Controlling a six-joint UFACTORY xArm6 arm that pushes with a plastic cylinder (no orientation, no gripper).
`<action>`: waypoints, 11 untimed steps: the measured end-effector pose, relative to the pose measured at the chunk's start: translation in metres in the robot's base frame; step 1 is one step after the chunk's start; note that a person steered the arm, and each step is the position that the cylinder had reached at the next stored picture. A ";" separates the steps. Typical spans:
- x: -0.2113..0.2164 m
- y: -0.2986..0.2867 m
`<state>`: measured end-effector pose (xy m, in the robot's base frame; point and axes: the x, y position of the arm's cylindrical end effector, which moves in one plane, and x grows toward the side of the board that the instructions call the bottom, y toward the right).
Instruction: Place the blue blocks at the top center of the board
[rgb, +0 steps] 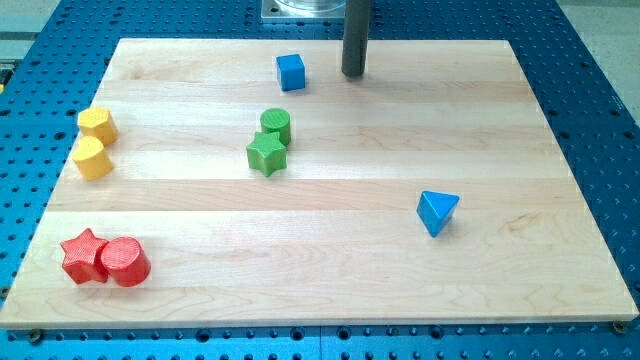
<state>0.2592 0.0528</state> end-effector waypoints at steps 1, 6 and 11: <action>0.004 0.000; 0.026 -0.005; 0.020 -0.064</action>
<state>0.2792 -0.0110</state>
